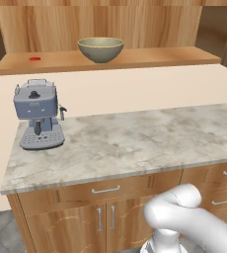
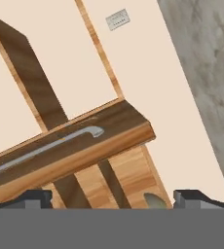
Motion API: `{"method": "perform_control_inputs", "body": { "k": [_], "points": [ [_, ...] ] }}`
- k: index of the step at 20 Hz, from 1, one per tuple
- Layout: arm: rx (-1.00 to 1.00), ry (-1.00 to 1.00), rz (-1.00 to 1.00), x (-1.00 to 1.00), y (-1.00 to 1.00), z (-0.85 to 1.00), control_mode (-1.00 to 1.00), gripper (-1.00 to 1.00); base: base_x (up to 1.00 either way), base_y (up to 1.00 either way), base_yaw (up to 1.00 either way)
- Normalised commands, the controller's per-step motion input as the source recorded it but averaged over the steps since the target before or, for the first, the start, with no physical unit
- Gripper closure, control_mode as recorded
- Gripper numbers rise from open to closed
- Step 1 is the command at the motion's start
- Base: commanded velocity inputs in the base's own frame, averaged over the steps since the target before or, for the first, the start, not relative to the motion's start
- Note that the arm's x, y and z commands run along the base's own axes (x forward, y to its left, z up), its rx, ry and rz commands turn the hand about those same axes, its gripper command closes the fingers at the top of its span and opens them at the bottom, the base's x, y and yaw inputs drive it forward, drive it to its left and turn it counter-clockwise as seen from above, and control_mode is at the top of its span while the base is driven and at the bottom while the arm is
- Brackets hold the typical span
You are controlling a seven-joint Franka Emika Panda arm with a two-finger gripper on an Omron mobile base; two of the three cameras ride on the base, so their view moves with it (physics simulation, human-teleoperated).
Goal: Pick the mug and place it in the sink. Pick the bowl and place it in the open cabinet and then close the cabinet.
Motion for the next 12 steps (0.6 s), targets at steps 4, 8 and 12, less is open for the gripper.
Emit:
{"method": "perform_control_inputs", "body": {
  "k": [4, 8, 12],
  "points": [
    [0.00, 0.00, 0.13, 0.52, -0.03, -0.70, -1.00, -1.00, 0.00, 0.00, 0.00],
    [0.00, -0.10, 0.08, 0.27, -0.02, -0.41, -1.00, -1.00, 0.00, 0.00, 0.00],
    [0.00, -0.25, 0.01, 0.27, -0.06, 0.00, -1.00, -1.00, 0.00, 0.00, 0.00]
  ]
}}
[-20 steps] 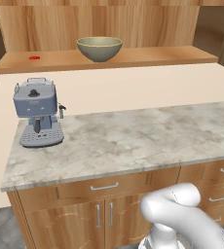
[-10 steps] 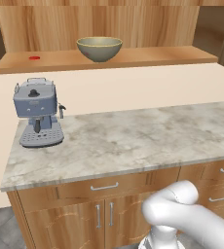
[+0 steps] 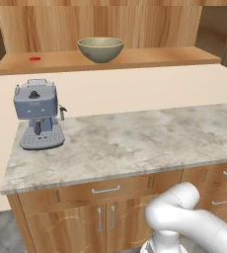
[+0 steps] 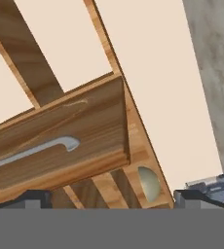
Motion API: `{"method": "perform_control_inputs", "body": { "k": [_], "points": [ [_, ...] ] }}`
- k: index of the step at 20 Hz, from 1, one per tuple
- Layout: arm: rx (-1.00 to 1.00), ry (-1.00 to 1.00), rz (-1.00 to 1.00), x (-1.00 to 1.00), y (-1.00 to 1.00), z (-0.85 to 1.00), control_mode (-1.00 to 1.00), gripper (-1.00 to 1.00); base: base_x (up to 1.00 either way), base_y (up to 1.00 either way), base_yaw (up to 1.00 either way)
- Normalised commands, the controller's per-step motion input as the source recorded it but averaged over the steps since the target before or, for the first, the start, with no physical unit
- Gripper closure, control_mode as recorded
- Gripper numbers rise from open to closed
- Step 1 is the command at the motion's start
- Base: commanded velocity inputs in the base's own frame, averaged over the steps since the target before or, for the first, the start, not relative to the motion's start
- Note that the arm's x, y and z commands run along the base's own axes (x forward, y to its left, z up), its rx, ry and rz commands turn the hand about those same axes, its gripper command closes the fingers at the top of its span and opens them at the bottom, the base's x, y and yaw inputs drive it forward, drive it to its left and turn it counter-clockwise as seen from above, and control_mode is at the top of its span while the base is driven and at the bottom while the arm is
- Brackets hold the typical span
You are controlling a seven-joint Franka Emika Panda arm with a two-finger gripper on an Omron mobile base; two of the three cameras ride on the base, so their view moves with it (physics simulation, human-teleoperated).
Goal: Pick the mug and place it in the sink. Pick the bowl and place it in the open cabinet and then close the cabinet.
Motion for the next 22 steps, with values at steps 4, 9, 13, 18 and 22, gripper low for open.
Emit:
{"method": "perform_control_inputs", "body": {
  "k": [4, 9, 13, 18, 22],
  "points": [
    [0.00, -0.21, 0.00, 0.35, 0.00, -0.06, -1.00, -1.00, 0.00, 0.00, 0.00],
    [0.00, -0.13, 0.00, 0.51, 0.01, -0.18, -1.00, -1.00, 0.00, 0.00, 0.00],
    [0.00, -0.07, 0.00, 0.59, 0.00, -0.11, -1.00, -1.00, 0.00, 0.00, 0.00],
    [0.00, -0.04, 0.00, 0.48, 0.00, -0.12, -1.00, -1.00, 0.00, 0.00, 0.00],
    [0.00, -0.02, 0.00, 0.46, 0.00, -0.14, -1.00, -1.00, 0.00, 0.00, 0.00]
  ]
}}
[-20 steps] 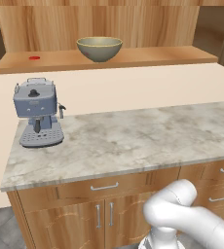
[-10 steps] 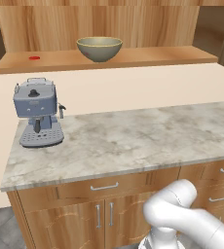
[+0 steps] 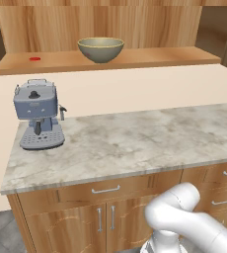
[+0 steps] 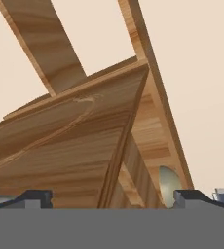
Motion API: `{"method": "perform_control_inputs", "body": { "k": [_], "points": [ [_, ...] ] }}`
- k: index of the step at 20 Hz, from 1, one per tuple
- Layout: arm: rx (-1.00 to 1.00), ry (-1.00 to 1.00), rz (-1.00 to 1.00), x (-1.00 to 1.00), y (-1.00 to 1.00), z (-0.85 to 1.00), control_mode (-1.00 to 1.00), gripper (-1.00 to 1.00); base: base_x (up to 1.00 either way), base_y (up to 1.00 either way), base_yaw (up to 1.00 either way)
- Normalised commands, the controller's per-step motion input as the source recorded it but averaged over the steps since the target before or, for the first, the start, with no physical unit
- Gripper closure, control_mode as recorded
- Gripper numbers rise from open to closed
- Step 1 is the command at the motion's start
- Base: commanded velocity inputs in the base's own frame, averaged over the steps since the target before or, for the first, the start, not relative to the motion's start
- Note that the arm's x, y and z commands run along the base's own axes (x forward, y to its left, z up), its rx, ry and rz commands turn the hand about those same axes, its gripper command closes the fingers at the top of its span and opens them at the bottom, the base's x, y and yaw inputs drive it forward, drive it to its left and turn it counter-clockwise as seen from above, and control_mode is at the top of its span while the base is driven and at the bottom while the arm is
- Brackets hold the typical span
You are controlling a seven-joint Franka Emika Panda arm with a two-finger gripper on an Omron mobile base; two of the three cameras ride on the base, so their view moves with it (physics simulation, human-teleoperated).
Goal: Pick the mug and place it in the sink. Pick the bowl and place it in the open cabinet and then close the cabinet.
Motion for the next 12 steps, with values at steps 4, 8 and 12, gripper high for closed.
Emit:
{"method": "perform_control_inputs", "body": {
  "k": [4, 8, 12],
  "points": [
    [0.00, 0.00, 0.00, 0.41, -0.21, -0.08, -1.00, -1.00, 0.00, 0.00, 0.00],
    [0.00, 0.00, 0.00, 0.36, -0.08, -0.09, -1.00, -1.00, 0.00, 0.00, 0.00],
    [-0.05, -0.05, 0.00, 0.09, 0.25, -0.05, -1.00, -1.00, 0.00, 0.00, 0.00]
  ]
}}
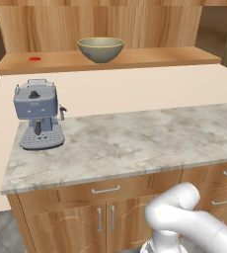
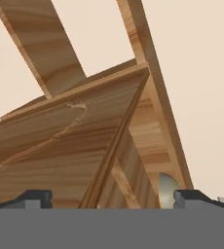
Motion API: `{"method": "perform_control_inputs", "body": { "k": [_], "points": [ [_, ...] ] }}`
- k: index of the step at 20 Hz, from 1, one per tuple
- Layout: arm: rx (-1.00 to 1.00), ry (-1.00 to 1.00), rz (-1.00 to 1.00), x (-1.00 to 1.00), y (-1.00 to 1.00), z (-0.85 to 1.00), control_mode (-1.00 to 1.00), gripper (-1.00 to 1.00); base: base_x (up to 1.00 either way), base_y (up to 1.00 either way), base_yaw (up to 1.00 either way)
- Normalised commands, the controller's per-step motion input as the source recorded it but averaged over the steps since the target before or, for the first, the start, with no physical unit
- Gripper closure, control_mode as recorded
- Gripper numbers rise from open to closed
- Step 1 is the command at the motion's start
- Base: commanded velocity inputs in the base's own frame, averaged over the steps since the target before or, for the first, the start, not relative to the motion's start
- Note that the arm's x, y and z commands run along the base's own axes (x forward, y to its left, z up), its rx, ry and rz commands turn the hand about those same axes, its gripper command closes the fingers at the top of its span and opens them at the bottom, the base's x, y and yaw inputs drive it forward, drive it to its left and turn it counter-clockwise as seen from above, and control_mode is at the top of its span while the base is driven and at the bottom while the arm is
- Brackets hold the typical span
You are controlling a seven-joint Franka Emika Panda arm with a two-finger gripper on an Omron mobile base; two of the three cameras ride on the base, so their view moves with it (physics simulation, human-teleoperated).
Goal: Pick the mug and place it in the sink. Pick the bowl and place it in the open cabinet and then close the cabinet.
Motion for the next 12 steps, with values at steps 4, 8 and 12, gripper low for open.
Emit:
{"method": "perform_control_inputs", "body": {
  "k": [4, 8, 12],
  "points": [
    [-0.10, -0.08, 0.00, 0.01, 0.18, 0.00, -1.00, -1.00, 0.00, 0.00, 0.00],
    [-0.14, -0.10, 0.00, 0.00, 0.28, 0.00, -1.00, -1.00, 0.00, 0.00, 0.00],
    [-0.18, -0.12, 0.00, 0.00, 0.39, 0.00, -1.00, -1.00, 0.00, 0.00, 0.00]
  ]
}}
